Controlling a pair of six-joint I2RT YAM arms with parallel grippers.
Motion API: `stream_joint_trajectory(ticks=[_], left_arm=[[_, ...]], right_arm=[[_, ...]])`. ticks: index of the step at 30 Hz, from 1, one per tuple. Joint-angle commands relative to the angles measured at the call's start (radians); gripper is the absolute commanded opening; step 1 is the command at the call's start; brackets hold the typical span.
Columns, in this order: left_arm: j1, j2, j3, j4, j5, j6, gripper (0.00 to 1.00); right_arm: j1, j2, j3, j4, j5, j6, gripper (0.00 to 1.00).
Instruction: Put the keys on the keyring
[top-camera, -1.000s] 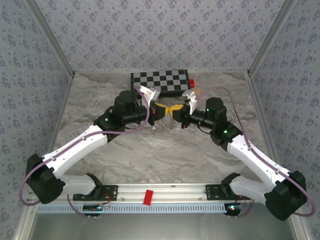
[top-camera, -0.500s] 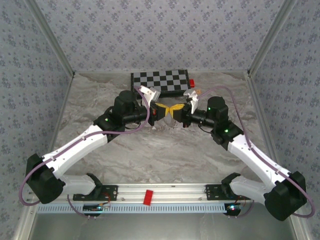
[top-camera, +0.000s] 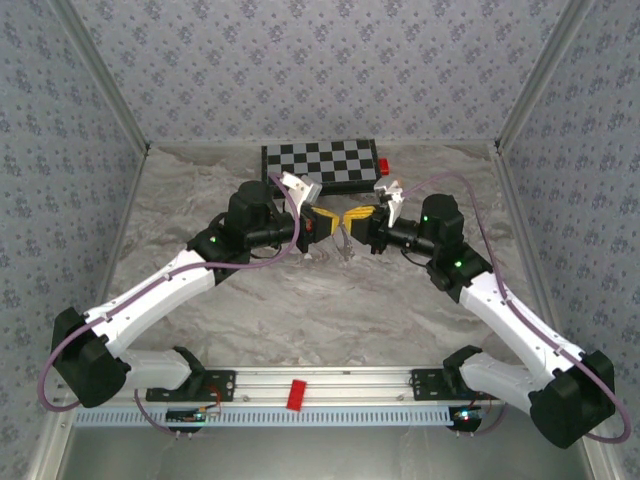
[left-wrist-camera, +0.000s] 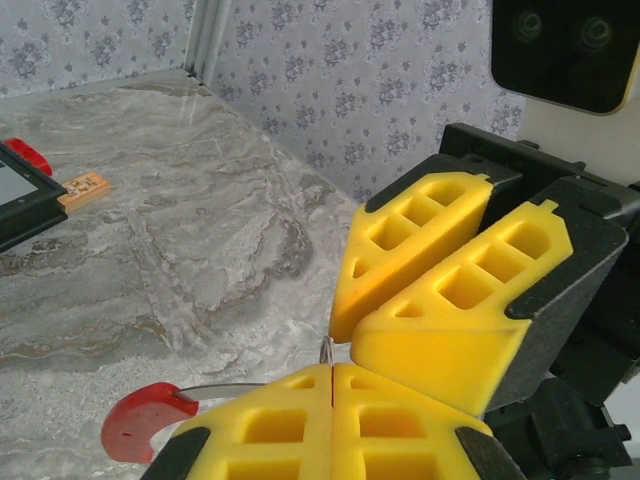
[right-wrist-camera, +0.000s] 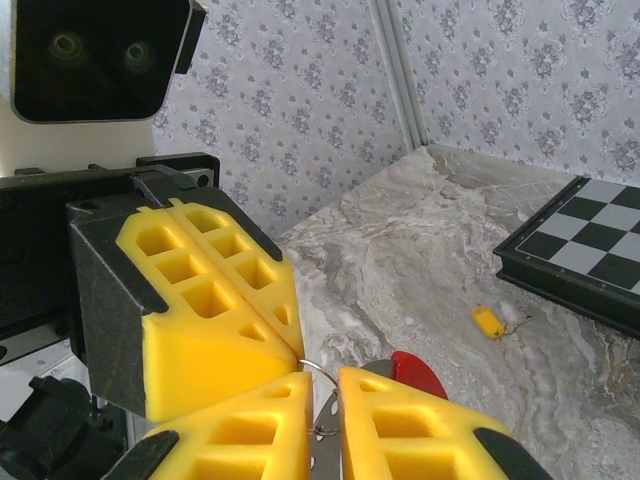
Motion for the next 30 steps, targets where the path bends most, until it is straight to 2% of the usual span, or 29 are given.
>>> stream_joint_trajectory(ticks=[1, 7, 12, 14, 30], left_arm=[[-0.003, -0.007, 0.033, 0.050, 0.044, 0.008, 0.00], [-0.003, -0.005, 0.033, 0.050, 0.050, 0.008, 0.00], [-0.003, -0.008, 0.029, 0.050, 0.047, 0.011, 0.00], [-0.003, -0.008, 0.028, 0.048, 0.043, 0.010, 0.00], [-0.003, 0.003, 0.031, 0.057, 0.065, 0.008, 0.00]], right_arm=[[0.002, 0.009, 0.008, 0.023, -0.030, 0.007, 0.14], [0.006, 0.019, 0.012, 0.022, -0.031, 0.003, 0.15], [0.001, 0.001, -0.004, 0.022, 0.013, 0.008, 0.25], [-0.004, -0.009, -0.011, 0.027, 0.022, 0.012, 0.25], [-0.005, 0.018, 0.007, 0.030, -0.054, 0.016, 0.15]])
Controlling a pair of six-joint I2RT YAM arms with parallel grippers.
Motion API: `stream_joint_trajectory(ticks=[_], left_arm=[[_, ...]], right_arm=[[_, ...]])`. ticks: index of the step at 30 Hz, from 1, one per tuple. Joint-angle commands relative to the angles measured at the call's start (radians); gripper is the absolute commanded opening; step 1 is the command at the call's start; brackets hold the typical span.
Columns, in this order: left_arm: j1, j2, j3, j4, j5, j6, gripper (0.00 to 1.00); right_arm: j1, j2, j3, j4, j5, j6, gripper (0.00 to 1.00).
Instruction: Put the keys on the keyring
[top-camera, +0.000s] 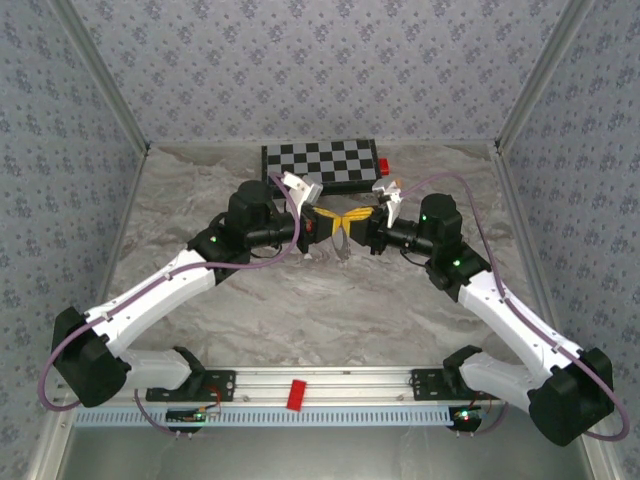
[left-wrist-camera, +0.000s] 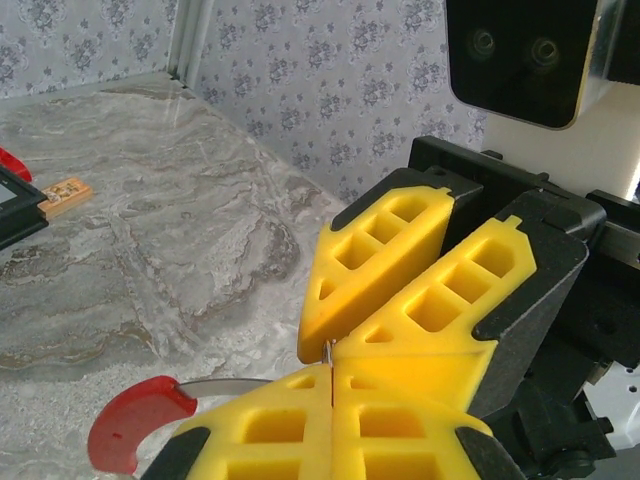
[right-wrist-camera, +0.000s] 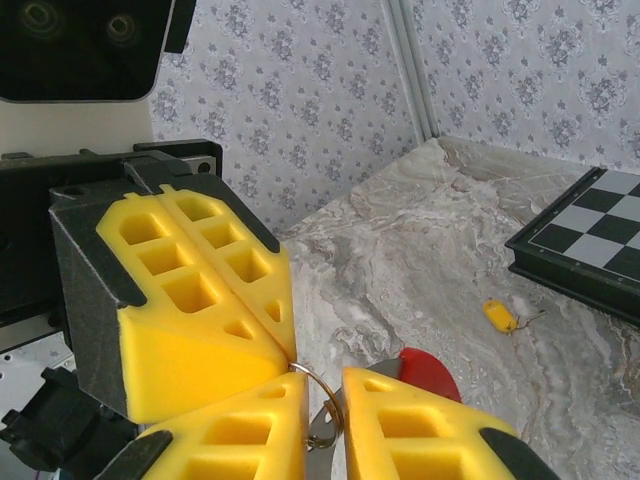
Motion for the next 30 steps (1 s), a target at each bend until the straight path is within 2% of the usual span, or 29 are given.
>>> stream_joint_trajectory(ticks=[1, 7, 17, 22, 30], left_arm=[[-0.003, 0.001, 0.032, 0.043, 0.035, 0.007, 0.00], [-0.003, 0.006, 0.036, 0.043, 0.037, 0.010, 0.00], [0.032, -0.002, 0.009, 0.085, 0.076, -0.037, 0.00], [0.043, -0.015, -0.008, 0.118, 0.100, -0.067, 0.23], [0.051, -0.033, -0.061, 0.192, 0.120, -0.129, 0.24]], right_arm=[[0.000, 0.008, 0.012, 0.022, -0.030, 0.012, 0.14], [0.002, 0.007, 0.011, 0.016, -0.036, 0.008, 0.01], [-0.009, -0.021, -0.011, 0.059, -0.063, 0.047, 0.00], [-0.012, -0.034, -0.018, 0.071, -0.053, 0.061, 0.00], [-0.013, -0.049, -0.028, 0.079, -0.040, 0.069, 0.00]])
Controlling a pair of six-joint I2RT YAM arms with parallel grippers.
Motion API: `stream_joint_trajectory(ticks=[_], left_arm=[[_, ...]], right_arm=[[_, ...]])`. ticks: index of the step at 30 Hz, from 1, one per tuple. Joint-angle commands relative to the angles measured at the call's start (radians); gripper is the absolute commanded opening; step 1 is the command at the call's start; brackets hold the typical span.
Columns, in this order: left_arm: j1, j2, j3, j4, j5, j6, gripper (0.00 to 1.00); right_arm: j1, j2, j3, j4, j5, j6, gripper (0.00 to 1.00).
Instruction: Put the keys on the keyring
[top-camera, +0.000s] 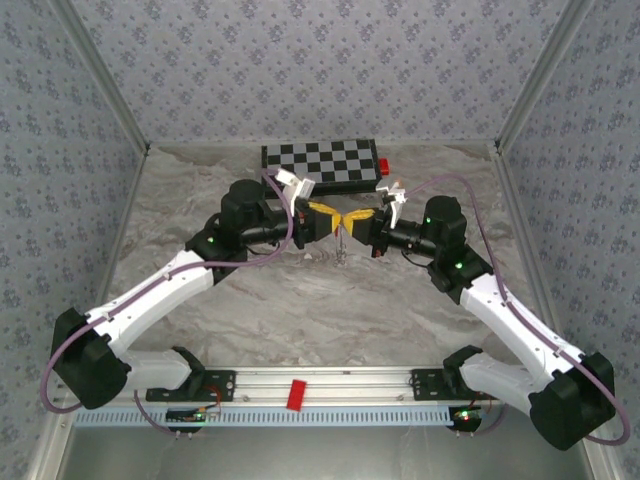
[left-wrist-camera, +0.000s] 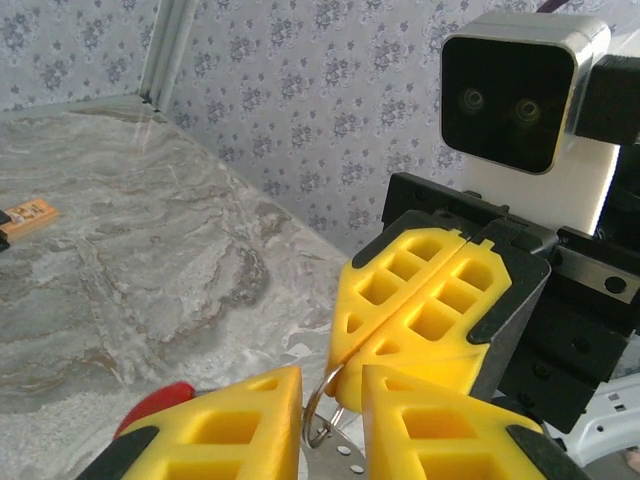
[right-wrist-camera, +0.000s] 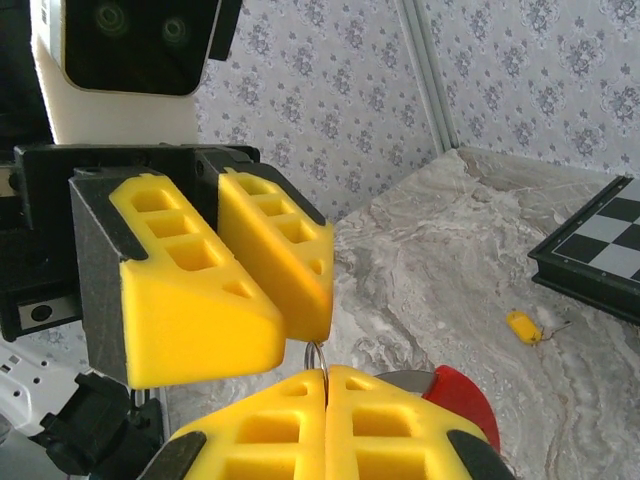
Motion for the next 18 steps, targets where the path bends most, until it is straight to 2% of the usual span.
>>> stream_joint_trajectory(ticks=[1, 6, 11, 18], left_arm=[[0.009, -0.024, -0.016, 0.065, 0.033, -0.033, 0.24], [0.030, -0.031, -0.039, 0.077, 0.025, -0.046, 0.26], [0.038, -0.039, -0.053, 0.112, 0.058, -0.056, 0.33], [0.036, -0.023, -0.059, 0.147, 0.117, -0.058, 0.33]], right_arm=[[-0.005, -0.026, -0.009, 0.034, -0.001, 0.016, 0.00], [-0.007, -0.032, -0.014, 0.037, -0.003, 0.020, 0.00], [-0.007, -0.033, -0.014, 0.038, -0.005, 0.020, 0.00], [-0.006, -0.031, -0.011, 0.041, -0.008, 0.023, 0.00]])
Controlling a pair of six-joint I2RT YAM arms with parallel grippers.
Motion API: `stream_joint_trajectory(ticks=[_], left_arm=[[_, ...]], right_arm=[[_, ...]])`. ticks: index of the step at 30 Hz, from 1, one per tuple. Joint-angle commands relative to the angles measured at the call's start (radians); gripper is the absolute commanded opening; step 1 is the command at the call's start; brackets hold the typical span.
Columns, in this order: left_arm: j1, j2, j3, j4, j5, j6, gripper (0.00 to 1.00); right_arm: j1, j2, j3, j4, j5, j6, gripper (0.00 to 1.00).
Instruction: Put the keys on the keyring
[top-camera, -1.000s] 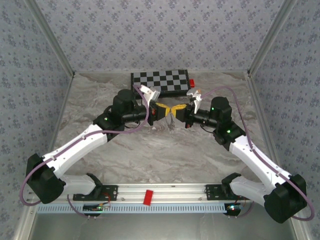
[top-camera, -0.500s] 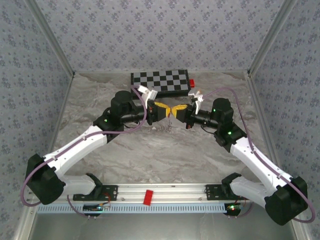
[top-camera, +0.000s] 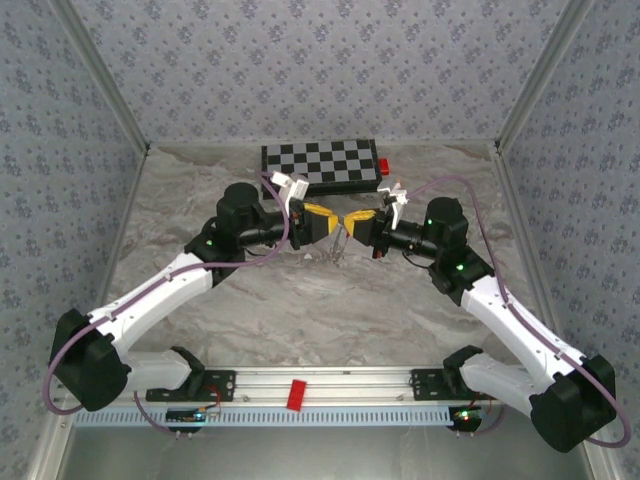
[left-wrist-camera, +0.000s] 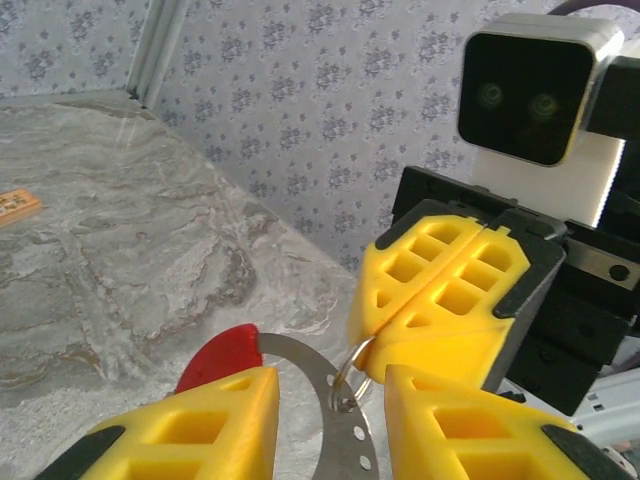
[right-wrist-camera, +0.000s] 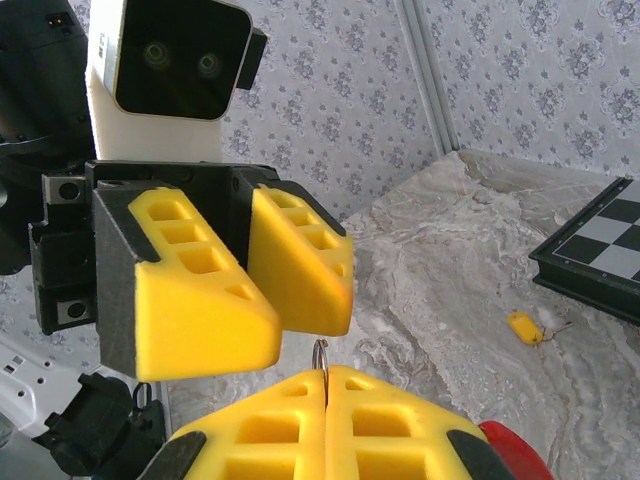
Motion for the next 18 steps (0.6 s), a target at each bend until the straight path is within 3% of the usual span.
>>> stream_joint_trajectory(ticks=[1, 18], left_arm=[[0.002, -0.014, 0.003, 0.056, 0.058, -0.005, 0.33], [-0.002, 0.023, 0.017, 0.052, 0.101, 0.005, 0.30]], right_arm=[[-0.004, -0.019, 0.000, 0.035, -0.008, 0.015, 0.00], [-0.002, -0.019, 0.007, 0.036, -0.017, 0.019, 0.00]])
